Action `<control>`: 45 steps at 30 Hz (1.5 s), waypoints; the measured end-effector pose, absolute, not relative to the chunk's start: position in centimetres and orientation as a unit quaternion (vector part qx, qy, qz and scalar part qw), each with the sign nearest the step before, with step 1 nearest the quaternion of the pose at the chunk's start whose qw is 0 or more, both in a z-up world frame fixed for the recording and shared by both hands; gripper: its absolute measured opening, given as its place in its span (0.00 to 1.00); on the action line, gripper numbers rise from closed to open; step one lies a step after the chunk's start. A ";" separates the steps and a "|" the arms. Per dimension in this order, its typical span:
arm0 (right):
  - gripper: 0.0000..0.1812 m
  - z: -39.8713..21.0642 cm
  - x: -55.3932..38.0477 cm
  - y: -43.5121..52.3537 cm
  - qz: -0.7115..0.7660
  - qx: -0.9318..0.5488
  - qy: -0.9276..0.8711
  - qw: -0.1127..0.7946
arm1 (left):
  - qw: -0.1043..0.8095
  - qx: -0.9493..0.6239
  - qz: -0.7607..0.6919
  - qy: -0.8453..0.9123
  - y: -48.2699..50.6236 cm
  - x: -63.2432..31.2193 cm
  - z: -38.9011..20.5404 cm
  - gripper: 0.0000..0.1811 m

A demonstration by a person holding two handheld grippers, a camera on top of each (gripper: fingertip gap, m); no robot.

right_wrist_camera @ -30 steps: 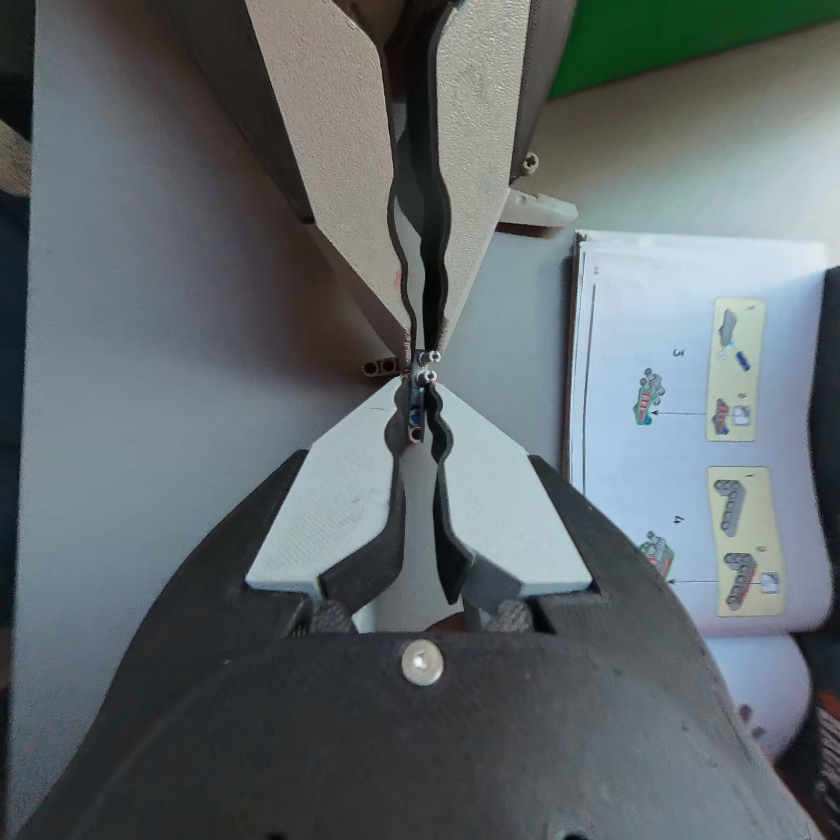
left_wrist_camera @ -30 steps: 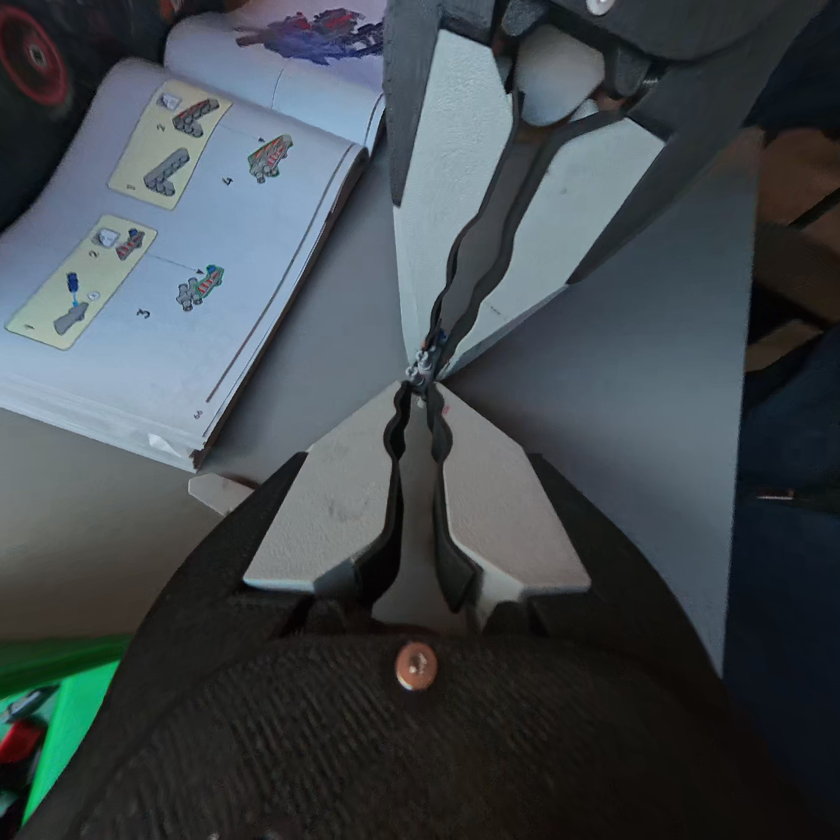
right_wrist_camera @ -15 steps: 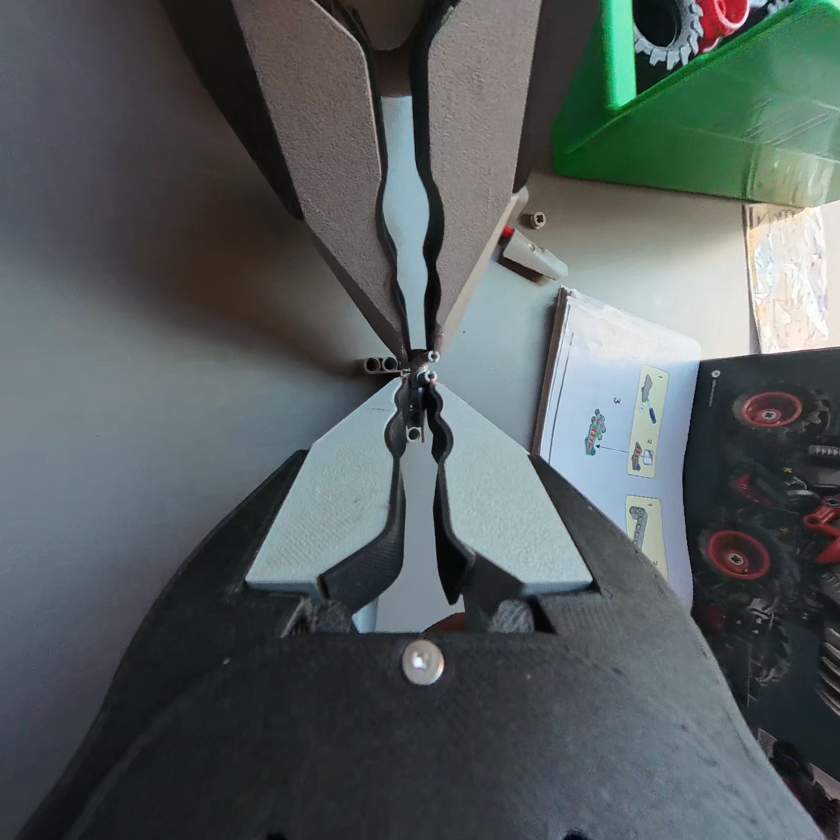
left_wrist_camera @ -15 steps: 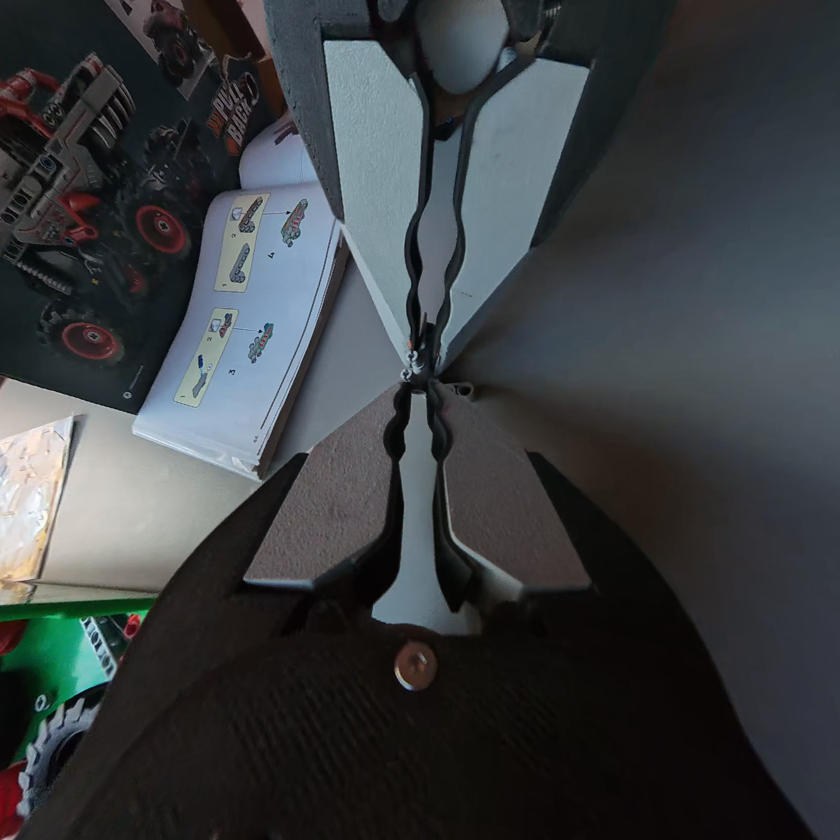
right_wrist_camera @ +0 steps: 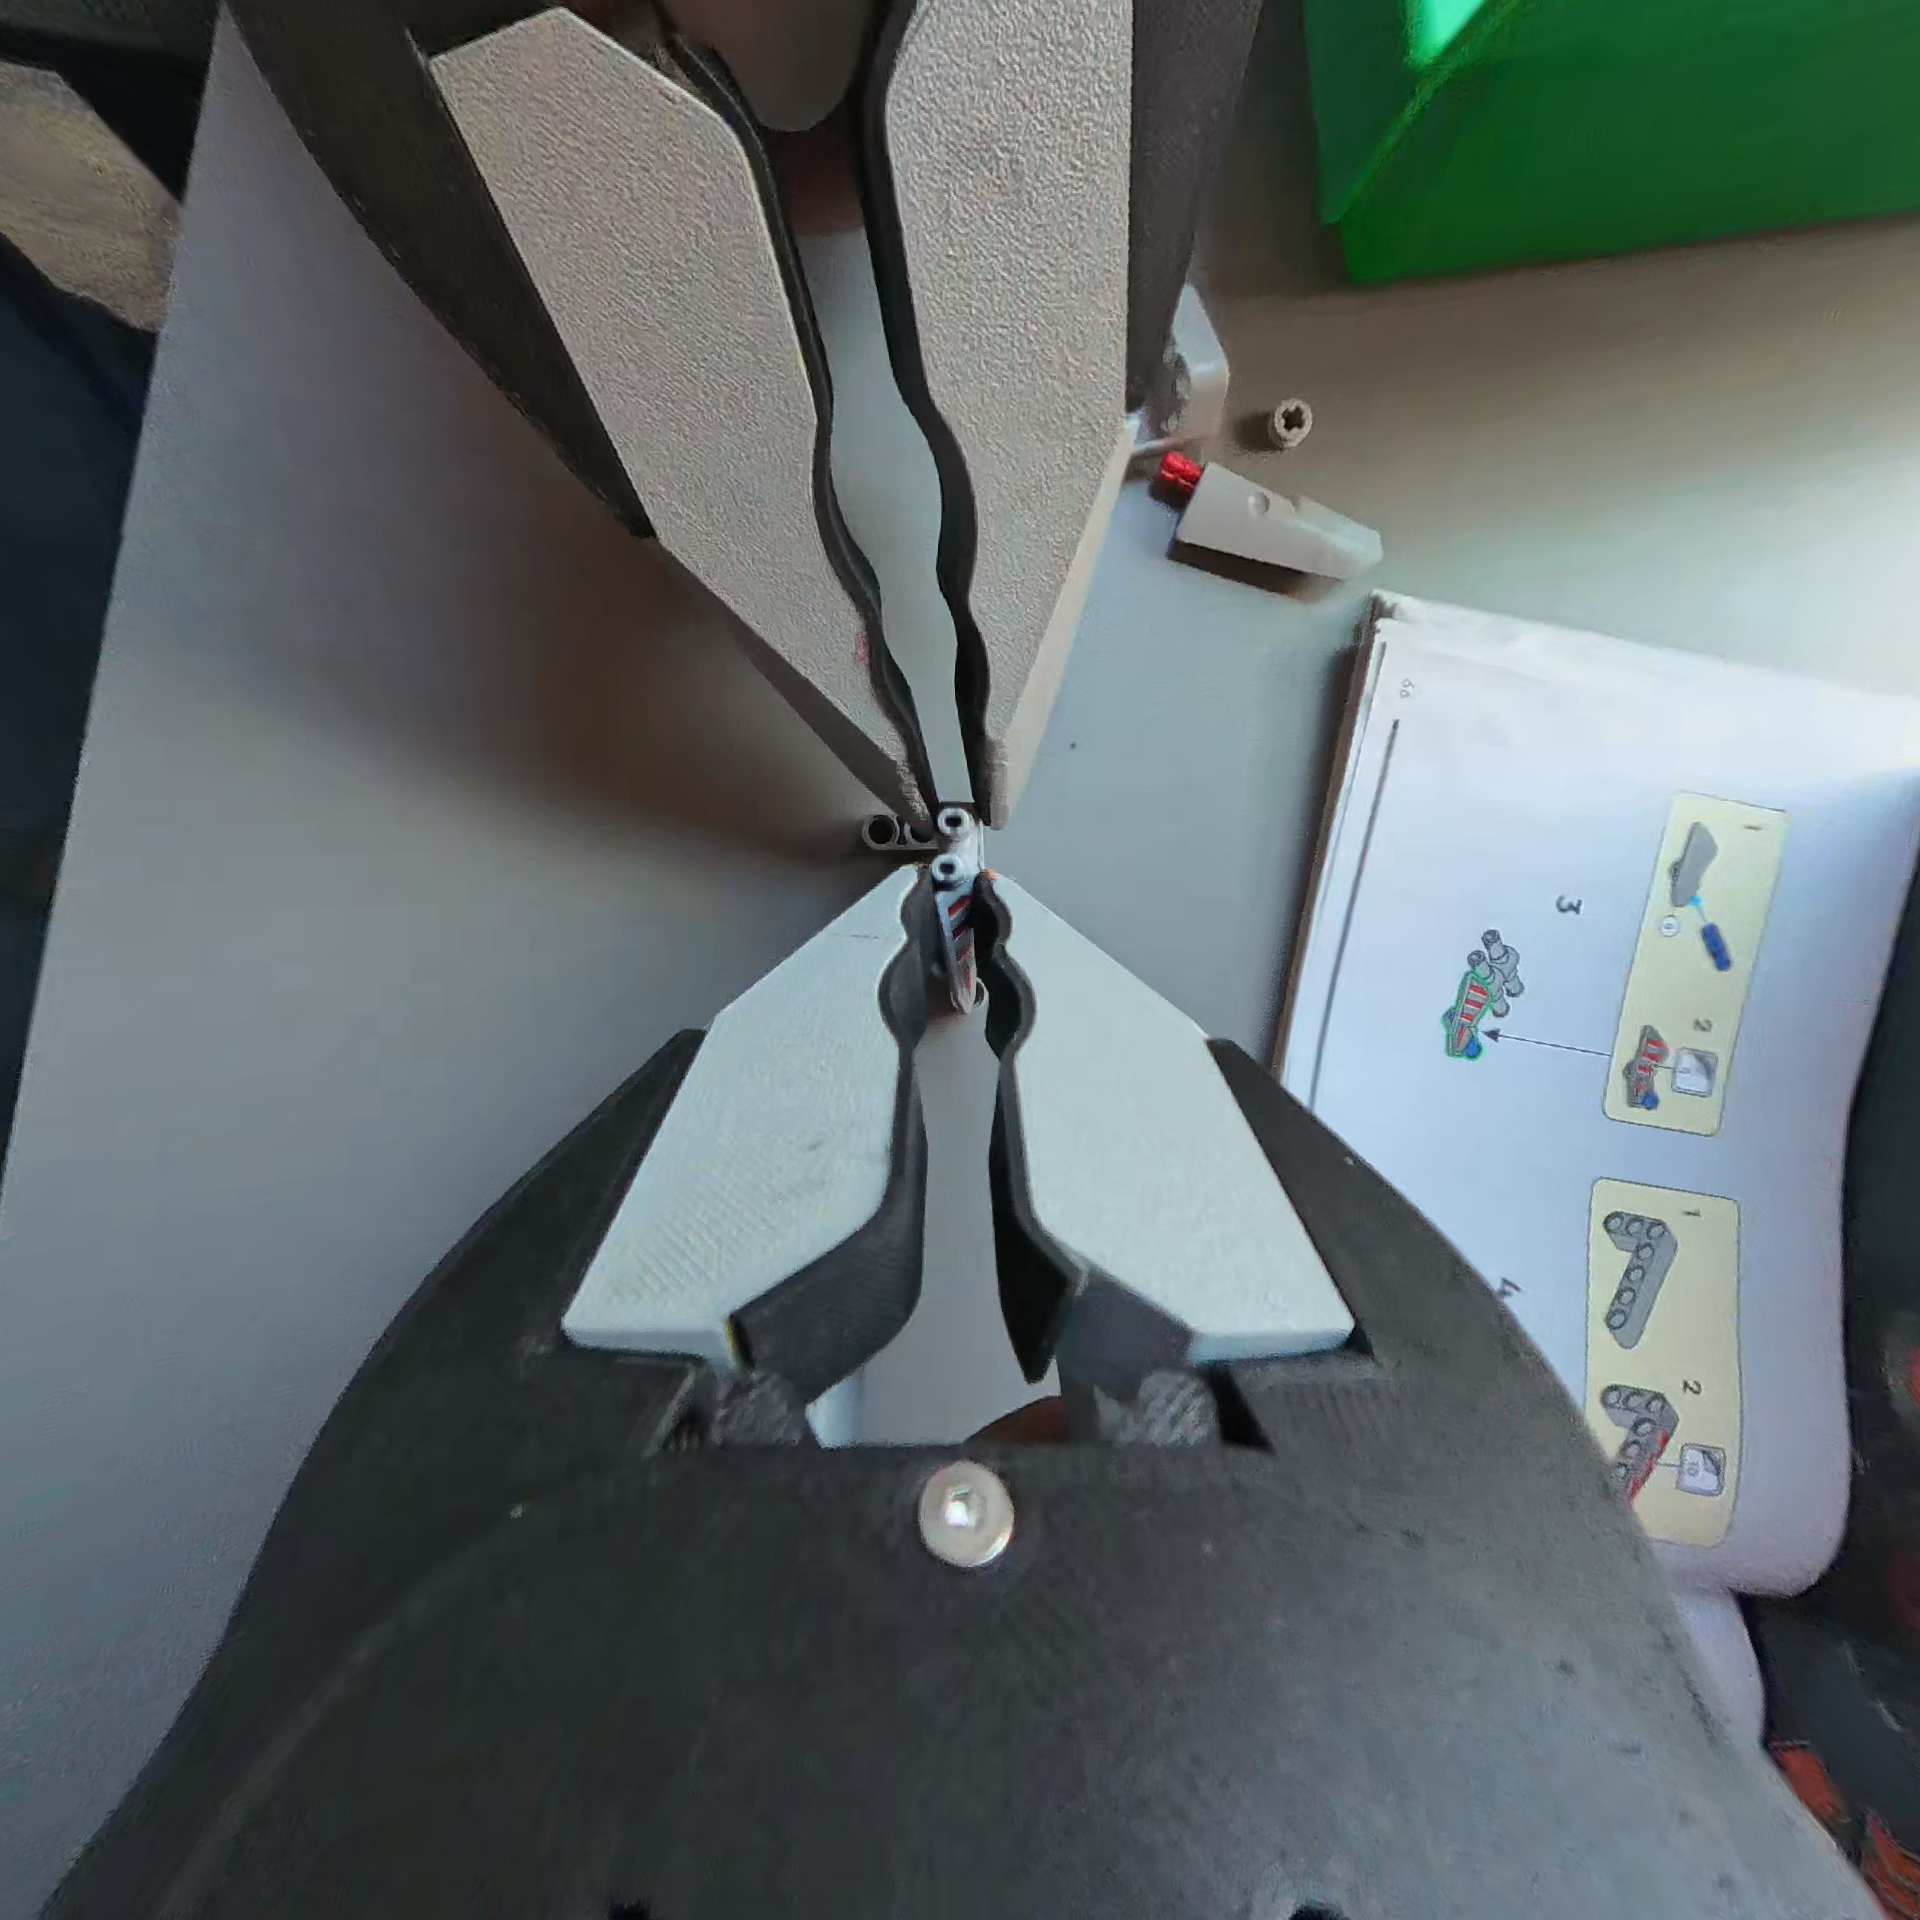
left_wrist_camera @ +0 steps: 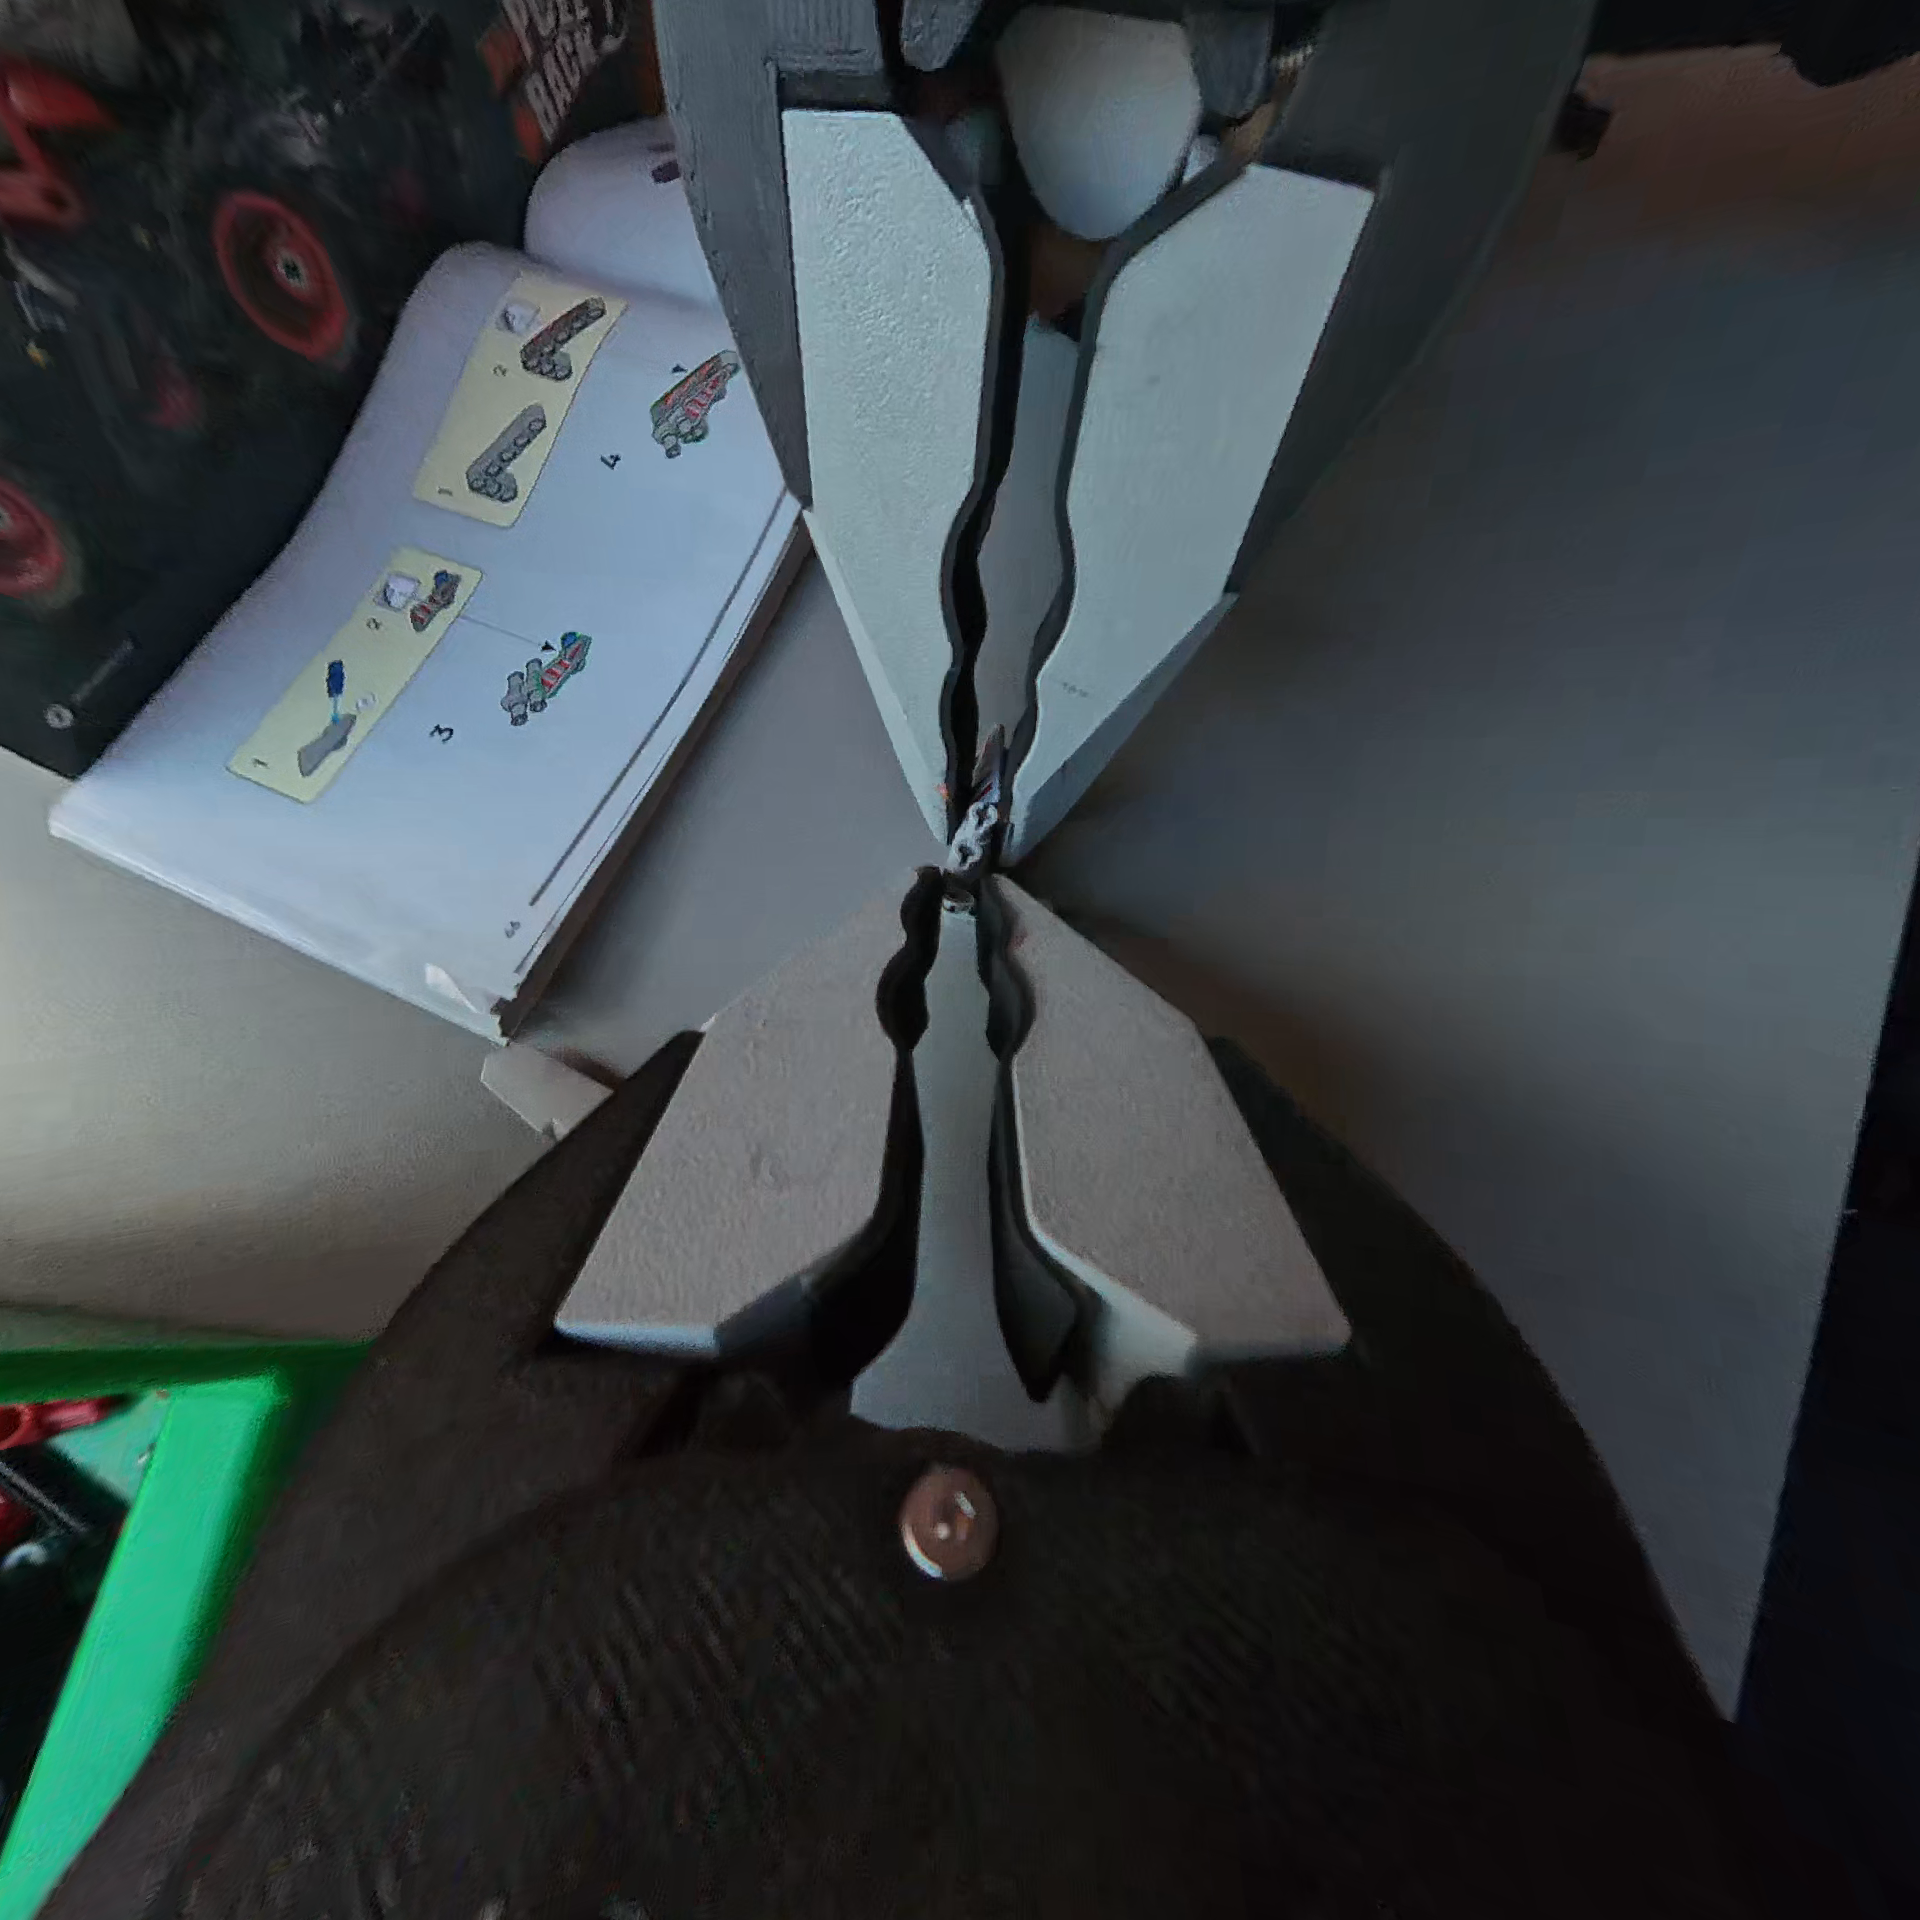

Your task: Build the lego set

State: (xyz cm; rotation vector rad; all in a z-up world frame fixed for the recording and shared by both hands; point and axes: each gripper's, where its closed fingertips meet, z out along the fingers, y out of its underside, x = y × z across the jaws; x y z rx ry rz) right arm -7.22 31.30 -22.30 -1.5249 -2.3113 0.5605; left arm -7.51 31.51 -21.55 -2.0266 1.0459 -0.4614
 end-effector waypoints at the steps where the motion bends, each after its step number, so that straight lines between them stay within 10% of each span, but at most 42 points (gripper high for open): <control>1: 0.02 -22.3 -7.3 31.5 0.193 -0.536 -0.809 0.144 | 0.390 -0.806 -0.196 0.401 31.7 -7.7 -21.5 0.03; 12: 0.02 -22.6 -7.8 32.1 0.260 -0.591 -0.764 0.028 | 0.304 -0.834 -0.338 0.312 32.5 -8.2 -21.8 0.03; 25: 0.03 -22.5 -7.6 31.5 0.160 -0.478 -0.820 0.271 | 0.418 -0.776 -0.127 0.454 31.4 -7.7 -21.7 0.03; 45: 0.03 -22.5 -7.8 31.7 0.126 -0.421 -0.838 0.325 | 0.468 -0.718 0.007 0.516 31.5 -7.9 -21.9 0.03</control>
